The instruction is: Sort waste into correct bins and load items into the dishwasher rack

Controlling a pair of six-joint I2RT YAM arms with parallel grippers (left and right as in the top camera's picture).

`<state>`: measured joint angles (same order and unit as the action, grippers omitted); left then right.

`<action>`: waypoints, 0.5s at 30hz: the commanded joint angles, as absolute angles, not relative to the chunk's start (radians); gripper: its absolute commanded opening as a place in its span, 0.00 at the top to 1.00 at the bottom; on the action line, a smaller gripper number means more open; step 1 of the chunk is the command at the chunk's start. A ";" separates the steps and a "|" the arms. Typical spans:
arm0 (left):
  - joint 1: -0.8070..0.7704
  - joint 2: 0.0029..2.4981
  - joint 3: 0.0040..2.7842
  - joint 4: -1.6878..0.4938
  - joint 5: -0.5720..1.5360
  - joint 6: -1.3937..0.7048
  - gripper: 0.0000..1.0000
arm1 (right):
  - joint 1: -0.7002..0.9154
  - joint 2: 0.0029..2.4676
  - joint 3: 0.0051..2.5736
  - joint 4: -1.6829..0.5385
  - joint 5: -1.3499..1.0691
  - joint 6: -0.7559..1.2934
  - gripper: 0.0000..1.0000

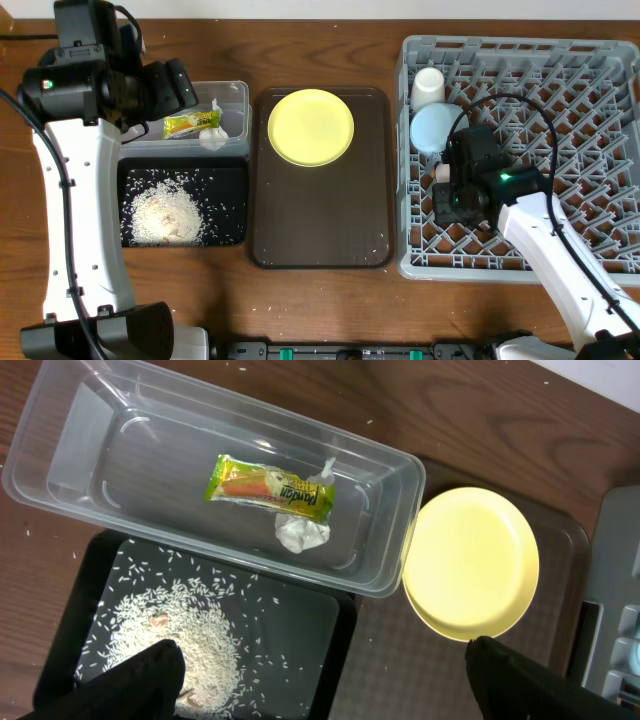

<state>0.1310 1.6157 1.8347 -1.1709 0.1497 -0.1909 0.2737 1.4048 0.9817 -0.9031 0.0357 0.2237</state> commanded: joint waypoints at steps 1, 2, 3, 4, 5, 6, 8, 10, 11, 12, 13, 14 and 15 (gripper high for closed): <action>0.135 1.614 1.848 -1.174 0.138 -0.204 0.07 | 0.289 1.385 1.016 -0.887 0.142 0.231 0.91; 0.135 1.614 1.848 -1.174 0.138 -0.204 0.07 | 0.289 1.385 1.026 -0.882 0.142 0.231 0.90; 0.135 1.614 1.848 -1.174 0.138 -0.204 0.07 | 0.289 1.385 1.037 -0.878 0.142 0.231 0.89; 0.135 1.614 1.848 -1.174 0.138 -0.204 0.07 | 0.289 1.385 1.048 -0.873 0.142 0.231 0.89; 0.135 1.614 1.848 -1.174 0.138 -0.204 0.07 | 0.289 1.385 1.060 -0.870 0.146 0.231 0.89; 0.135 1.614 1.848 -1.174 0.137 -0.204 0.07 | 0.289 1.385 1.070 -0.867 0.152 0.231 0.89; 0.135 1.614 1.848 -1.174 0.138 -0.204 0.07 | 0.289 1.385 1.090 -0.866 0.160 0.231 0.88; 0.135 1.614 1.848 -1.174 0.138 -0.204 0.07 | 0.289 1.385 1.095 -0.855 0.161 0.231 0.88; 0.135 1.614 1.848 -1.174 0.138 -0.204 0.07 | 0.289 1.385 1.095 -0.855 0.160 0.231 0.87; 0.135 1.614 1.848 -1.174 0.138 -0.204 0.07 | 0.289 1.385 1.095 -0.861 0.155 0.231 0.87; 0.135 1.614 1.848 -1.174 0.138 -0.204 0.07 | 0.289 1.385 1.095 -0.873 0.144 0.231 0.87; 0.135 1.614 1.848 -1.174 0.138 -0.204 0.07 | 0.289 1.385 1.095 -0.886 0.128 0.231 0.86; 0.135 1.614 1.848 -1.174 0.138 -0.204 0.07 | 0.289 1.385 1.095 -0.902 0.101 0.229 0.85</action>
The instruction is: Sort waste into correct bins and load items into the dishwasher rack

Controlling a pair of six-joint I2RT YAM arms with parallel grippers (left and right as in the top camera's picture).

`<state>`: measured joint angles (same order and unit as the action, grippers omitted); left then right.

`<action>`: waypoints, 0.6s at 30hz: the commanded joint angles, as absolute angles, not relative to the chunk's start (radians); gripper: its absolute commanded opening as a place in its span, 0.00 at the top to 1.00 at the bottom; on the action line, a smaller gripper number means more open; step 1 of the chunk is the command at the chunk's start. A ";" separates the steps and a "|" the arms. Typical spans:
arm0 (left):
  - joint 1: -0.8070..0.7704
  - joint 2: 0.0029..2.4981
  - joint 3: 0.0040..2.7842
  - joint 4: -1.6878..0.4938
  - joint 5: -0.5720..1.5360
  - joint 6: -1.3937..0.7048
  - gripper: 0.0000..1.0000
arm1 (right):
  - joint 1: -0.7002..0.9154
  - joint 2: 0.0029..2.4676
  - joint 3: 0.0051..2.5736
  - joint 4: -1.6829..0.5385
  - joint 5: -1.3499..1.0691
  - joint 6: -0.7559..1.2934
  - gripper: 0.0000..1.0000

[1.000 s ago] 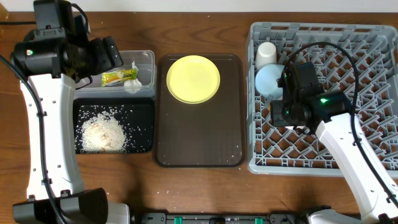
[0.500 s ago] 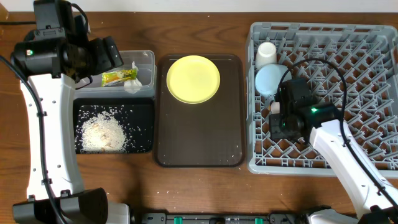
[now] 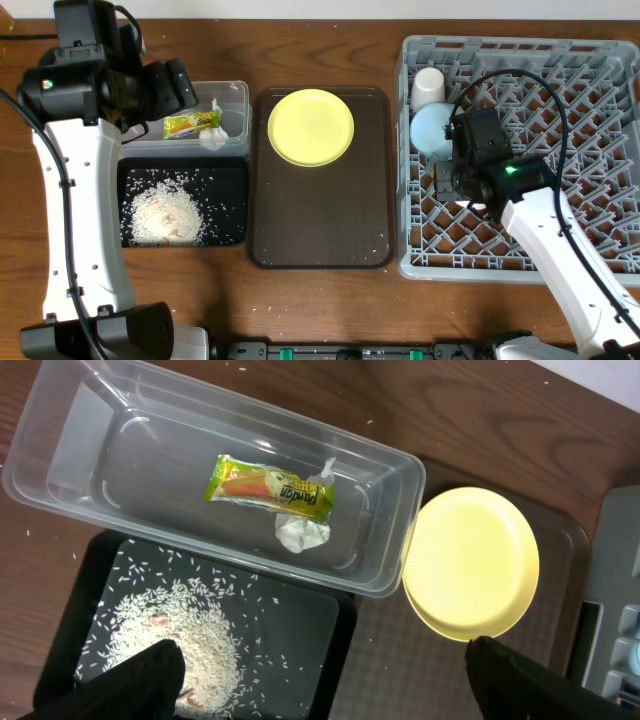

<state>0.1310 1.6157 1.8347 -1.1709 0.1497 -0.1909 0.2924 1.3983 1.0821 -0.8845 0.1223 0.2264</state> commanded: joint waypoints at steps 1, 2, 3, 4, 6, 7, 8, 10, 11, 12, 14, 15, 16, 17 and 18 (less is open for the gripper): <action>0.135 1.614 1.848 -1.174 0.138 -0.204 0.07 | 0.290 1.385 1.095 -0.916 0.065 0.208 0.83; 0.135 1.614 1.848 -1.174 0.137 -0.204 0.07 | 0.291 1.386 1.095 -0.929 0.024 0.171 0.82; 0.135 1.614 1.848 -1.174 0.138 -0.204 0.07 | 0.293 1.386 1.093 -0.933 0.007 0.155 0.81; 0.135 1.614 1.848 -1.174 0.137 -0.204 0.07 | 0.296 1.386 1.092 -0.936 0.004 0.155 0.79; 0.135 1.614 1.848 -1.174 0.138 -0.204 0.07 | 0.303 1.386 1.087 -0.940 0.005 0.155 0.75; 0.135 1.614 1.848 -1.174 0.138 -0.203 0.07 | 0.307 1.388 1.080 -0.940 0.008 0.155 0.73; 0.135 1.614 1.848 -1.174 0.138 -0.204 0.07 | 0.307 1.388 1.073 -0.939 0.010 0.156 0.73; 0.135 1.614 1.848 -1.174 0.138 -0.204 0.07 | 0.307 1.388 1.050 -0.938 0.010 0.161 0.73; 0.135 1.614 1.848 -1.174 0.138 -0.204 0.07 | 0.307 1.388 1.036 -0.937 0.010 0.164 0.74; 0.135 1.614 1.848 -1.174 0.138 -0.204 0.07 | 0.307 1.388 1.024 -0.936 0.010 0.167 0.74; 0.135 1.614 1.848 -1.174 0.138 -0.204 0.07 | 0.308 1.388 1.001 -0.930 0.010 0.184 0.77; 0.135 1.614 1.848 -1.174 0.137 -0.204 0.07 | 0.308 1.388 0.992 -0.924 0.010 0.186 0.80; 0.135 1.614 1.848 -1.174 0.138 -0.204 0.07 | 0.308 1.388 0.982 -0.916 0.010 0.186 0.85; 0.135 1.614 1.848 -1.174 0.138 -0.204 0.07 | 0.308 1.388 0.973 -0.908 0.010 0.186 0.87; 0.135 1.614 1.848 -1.174 0.138 -0.204 0.07 | 0.308 1.388 0.964 -0.900 0.010 0.186 0.89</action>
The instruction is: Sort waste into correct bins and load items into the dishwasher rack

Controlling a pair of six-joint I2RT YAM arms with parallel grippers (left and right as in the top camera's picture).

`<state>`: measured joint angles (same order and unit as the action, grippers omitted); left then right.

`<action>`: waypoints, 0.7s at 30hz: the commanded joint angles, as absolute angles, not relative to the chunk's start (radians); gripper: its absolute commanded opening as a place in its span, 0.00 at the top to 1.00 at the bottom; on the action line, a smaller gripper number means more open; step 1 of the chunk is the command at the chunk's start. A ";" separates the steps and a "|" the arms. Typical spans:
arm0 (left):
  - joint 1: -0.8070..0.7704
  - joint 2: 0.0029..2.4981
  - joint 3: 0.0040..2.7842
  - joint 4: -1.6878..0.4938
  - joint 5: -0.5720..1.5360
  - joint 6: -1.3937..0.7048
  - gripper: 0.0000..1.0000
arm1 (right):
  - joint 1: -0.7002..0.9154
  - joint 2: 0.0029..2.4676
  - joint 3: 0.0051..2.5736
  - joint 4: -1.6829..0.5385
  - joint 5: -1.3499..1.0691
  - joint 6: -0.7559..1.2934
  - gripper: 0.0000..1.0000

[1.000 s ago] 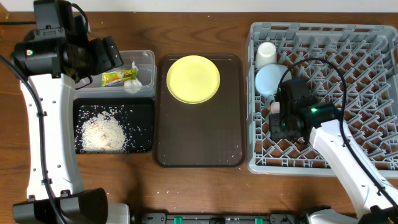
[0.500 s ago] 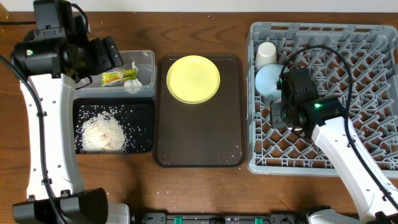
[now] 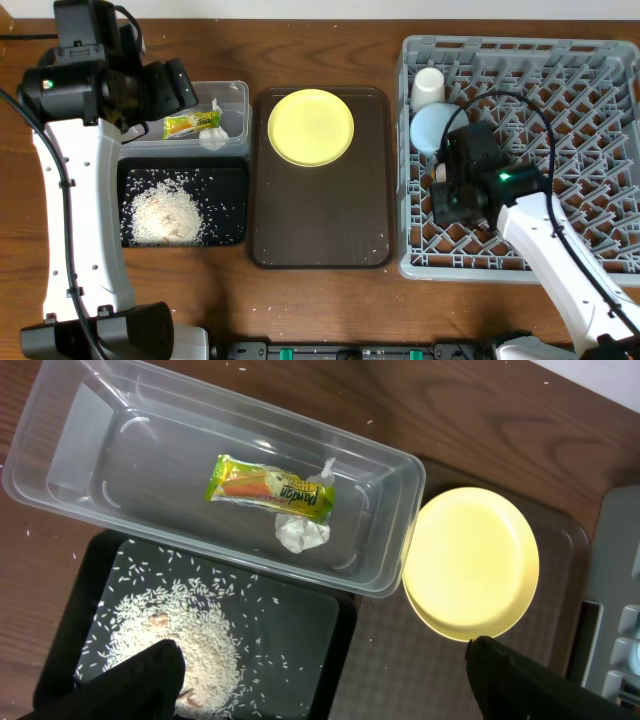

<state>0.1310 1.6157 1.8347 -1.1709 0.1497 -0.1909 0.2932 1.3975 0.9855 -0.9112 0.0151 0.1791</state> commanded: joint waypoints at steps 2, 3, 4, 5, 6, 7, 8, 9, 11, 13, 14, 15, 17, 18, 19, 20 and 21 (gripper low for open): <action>0.135 1.614 1.848 -1.174 0.138 -0.204 0.07 | 0.308 1.388 0.943 -0.880 0.010 0.186 0.89; 0.135 1.614 1.848 -1.174 0.137 -0.204 0.07 | 0.308 1.388 0.929 -0.867 0.011 0.186 0.89; 0.135 1.614 1.848 -1.174 0.138 -0.204 0.07 | 0.308 1.388 0.921 -0.859 0.012 0.186 0.89; 0.135 1.614 1.848 -1.174 0.138 -0.204 0.07 | 0.308 1.388 0.911 -0.845 0.021 0.186 0.89; 0.135 1.614 1.848 -1.174 0.138 -0.204 0.07 | 0.308 1.388 0.906 -0.833 0.038 0.186 0.89; 0.135 1.614 1.848 -1.174 0.138 -0.204 0.07 | 0.308 1.388 0.905 -0.824 0.057 0.187 0.90; 0.135 1.614 1.848 -1.174 0.138 -0.204 0.07 | 0.308 1.388 0.906 -0.814 0.076 0.187 0.90; 0.135 1.614 1.848 -1.174 0.137 -0.204 0.07 | 0.308 1.388 0.907 -0.805 0.088 0.191 0.90; 0.135 1.614 1.848 -1.174 0.138 -0.204 0.07 | 0.308 1.388 0.913 -0.793 0.115 0.206 0.90; 0.135 1.614 1.848 -1.174 0.138 -0.204 0.07 | 0.308 1.388 0.918 -0.785 0.139 0.205 0.90; 0.135 1.614 1.848 -1.174 0.138 -0.204 0.07 | 0.308 1.387 0.919 -0.781 0.154 0.205 0.90; 0.135 1.614 1.848 -1.174 0.138 -0.204 0.07 | 0.308 1.387 0.921 -0.777 0.167 0.205 0.90; 0.135 1.614 1.848 -1.174 0.138 -0.204 0.07 | 0.308 1.387 0.925 -0.773 0.172 0.205 0.90; 0.135 1.614 1.848 -1.174 0.138 -0.204 0.07 | 0.308 1.387 0.928 -0.772 0.172 0.205 0.89; 0.135 1.614 1.848 -1.174 0.138 -0.204 0.07 | 0.308 1.387 0.929 -0.769 0.172 0.205 0.89; 0.135 1.614 1.848 -1.174 0.138 -0.204 0.07 | 0.308 1.387 0.929 -0.762 0.173 0.204 0.89; 0.135 1.614 1.848 -1.174 0.137 -0.204 0.07 | 0.308 1.386 0.929 -0.751 0.173 0.204 0.89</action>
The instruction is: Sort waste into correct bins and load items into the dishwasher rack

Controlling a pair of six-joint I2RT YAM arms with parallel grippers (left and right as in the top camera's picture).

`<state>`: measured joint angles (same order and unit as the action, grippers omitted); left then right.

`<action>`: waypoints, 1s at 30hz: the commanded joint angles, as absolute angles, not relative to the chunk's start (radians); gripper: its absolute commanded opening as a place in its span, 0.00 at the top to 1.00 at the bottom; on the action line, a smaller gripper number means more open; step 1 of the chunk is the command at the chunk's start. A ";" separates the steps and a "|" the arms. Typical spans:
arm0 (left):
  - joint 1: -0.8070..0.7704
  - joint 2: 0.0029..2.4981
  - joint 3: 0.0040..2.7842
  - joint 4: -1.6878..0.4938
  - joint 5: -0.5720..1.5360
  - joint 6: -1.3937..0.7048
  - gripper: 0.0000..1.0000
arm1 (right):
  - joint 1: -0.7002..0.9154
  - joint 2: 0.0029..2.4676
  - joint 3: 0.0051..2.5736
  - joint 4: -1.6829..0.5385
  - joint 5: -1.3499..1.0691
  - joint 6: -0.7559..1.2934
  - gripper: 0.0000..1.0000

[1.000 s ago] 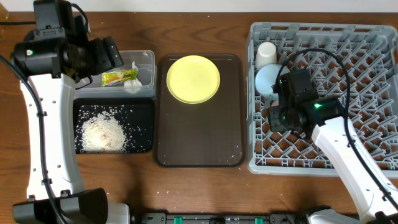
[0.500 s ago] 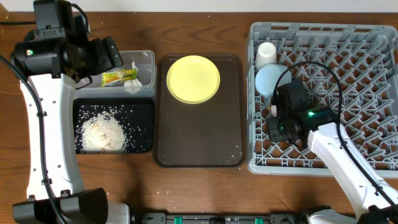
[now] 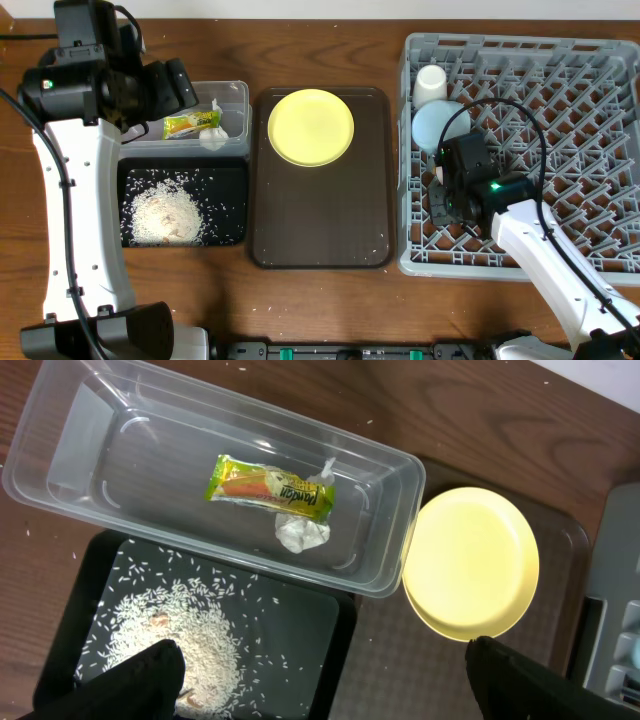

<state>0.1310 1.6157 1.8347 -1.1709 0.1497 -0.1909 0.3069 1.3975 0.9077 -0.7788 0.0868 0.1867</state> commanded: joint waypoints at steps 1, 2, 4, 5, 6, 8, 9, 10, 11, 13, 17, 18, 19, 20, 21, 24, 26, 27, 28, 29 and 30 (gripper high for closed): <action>0.135 1.614 1.848 -1.174 0.138 -0.204 0.07 | 0.308 1.386 0.929 -0.743 0.173 0.200 0.88; 0.135 1.614 1.848 -1.174 0.138 -0.204 0.07 | 0.308 1.385 0.929 -0.733 0.173 0.194 0.88; 0.135 1.614 1.848 -1.174 0.138 -0.204 0.07 | 0.308 1.385 0.930 -0.720 0.173 0.193 0.87; 0.135 1.614 1.848 -1.174 0.138 -0.204 0.07 | 0.308 1.385 0.930 -0.717 0.172 0.193 0.87; 0.135 1.614 1.848 -1.174 0.138 -0.204 0.07 | 0.308 1.384 0.931 -0.717 0.172 0.193 0.87; 0.135 1.614 1.848 -1.174 0.138 -0.204 0.07 | 0.308 1.384 0.934 -0.718 0.168 0.183 0.85; 0.135 1.614 1.848 -1.174 0.138 -0.204 0.07 | 0.308 1.382 0.936 -0.718 0.165 0.177 0.84; 0.135 1.614 1.848 -1.174 0.138 -0.204 0.07 | 0.309 1.378 0.938 -0.718 0.162 0.177 0.83; 0.135 1.614 1.848 -1.174 0.138 -0.204 0.07 | 0.309 1.374 0.939 -0.719 0.154 0.175 0.83; 0.135 1.614 1.848 -1.174 0.138 -0.204 0.07 | 0.309 1.359 0.941 -0.717 0.101 0.148 0.80; 0.135 1.614 1.848 -1.174 0.138 -0.204 0.07 | 0.309 1.319 0.942 -0.693 -0.053 0.115 0.77; 0.135 1.614 1.848 -1.174 0.138 -0.204 0.07 | 0.309 1.311 0.942 -0.686 -0.081 0.116 0.76; 0.135 1.614 1.848 -1.174 0.138 -0.204 0.07 | 0.309 1.301 0.942 -0.677 -0.111 0.124 0.76; 0.135 1.614 1.848 -1.174 0.138 -0.204 0.07 | 0.309 1.292 0.942 -0.667 -0.134 0.147 0.76; 0.135 1.614 1.848 -1.174 0.138 -0.204 0.07 | 0.309 1.286 0.942 -0.659 -0.147 0.165 0.75; 0.135 1.614 1.848 -1.174 0.138 -0.204 0.07 | 0.309 1.281 0.942 -0.630 -0.174 0.220 0.74; 0.135 1.614 1.848 -1.174 0.138 -0.204 0.07 | 0.310 1.282 0.941 -0.619 -0.173 0.271 0.74; 0.135 1.614 1.848 -1.174 0.138 -0.204 0.07 | 0.310 1.285 0.941 -0.613 -0.172 0.280 0.73; 0.135 1.614 1.848 -1.174 0.138 -0.204 0.07 | 0.313 1.290 0.941 -0.601 -0.168 0.281 0.73; 0.135 1.614 1.848 -1.174 0.138 -0.204 0.07 | 0.316 1.295 0.940 -0.593 -0.161 0.281 0.73; 0.135 1.614 1.848 -1.174 0.138 -0.203 0.07 | 0.324 1.308 0.940 -0.579 -0.142 0.285 0.72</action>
<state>0.1310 1.6157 1.8347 -1.1709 0.1497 -0.1909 0.3073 1.2915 0.9215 -0.5957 -0.1417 0.2359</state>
